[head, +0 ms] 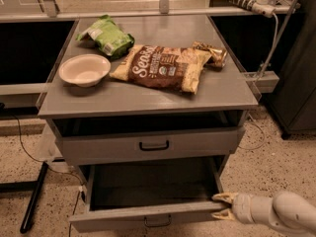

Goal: Open middle drawer

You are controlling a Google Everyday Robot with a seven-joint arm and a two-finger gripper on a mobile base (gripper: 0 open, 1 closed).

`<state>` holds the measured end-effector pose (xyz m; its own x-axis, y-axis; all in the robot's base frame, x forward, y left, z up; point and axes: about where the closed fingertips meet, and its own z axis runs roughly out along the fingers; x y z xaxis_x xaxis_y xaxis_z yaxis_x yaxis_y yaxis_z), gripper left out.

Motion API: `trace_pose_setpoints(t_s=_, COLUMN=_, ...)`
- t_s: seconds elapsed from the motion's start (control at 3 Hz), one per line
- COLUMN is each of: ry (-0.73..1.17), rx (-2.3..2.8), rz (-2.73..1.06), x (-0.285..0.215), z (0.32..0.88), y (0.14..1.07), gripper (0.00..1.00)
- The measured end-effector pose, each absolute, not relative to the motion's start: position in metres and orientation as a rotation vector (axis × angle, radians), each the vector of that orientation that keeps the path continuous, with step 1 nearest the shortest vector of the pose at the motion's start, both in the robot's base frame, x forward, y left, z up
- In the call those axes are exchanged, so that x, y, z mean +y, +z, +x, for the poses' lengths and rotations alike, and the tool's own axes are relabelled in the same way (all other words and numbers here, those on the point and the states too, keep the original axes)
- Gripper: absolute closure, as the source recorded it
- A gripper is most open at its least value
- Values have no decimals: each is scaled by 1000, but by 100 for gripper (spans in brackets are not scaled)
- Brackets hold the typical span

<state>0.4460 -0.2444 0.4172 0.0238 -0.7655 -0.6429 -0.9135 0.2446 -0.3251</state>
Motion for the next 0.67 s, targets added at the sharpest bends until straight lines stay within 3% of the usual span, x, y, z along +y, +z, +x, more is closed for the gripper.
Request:
trace_pose_setpoints(t_s=0.33, ry=204, rx=1766, rz=-1525, x=-252, z=410, y=419, gripper=100)
trace_pose_setpoints(t_s=0.67, ry=204, rx=1766, rz=-1525, x=-251, z=408, y=424, gripper=82)
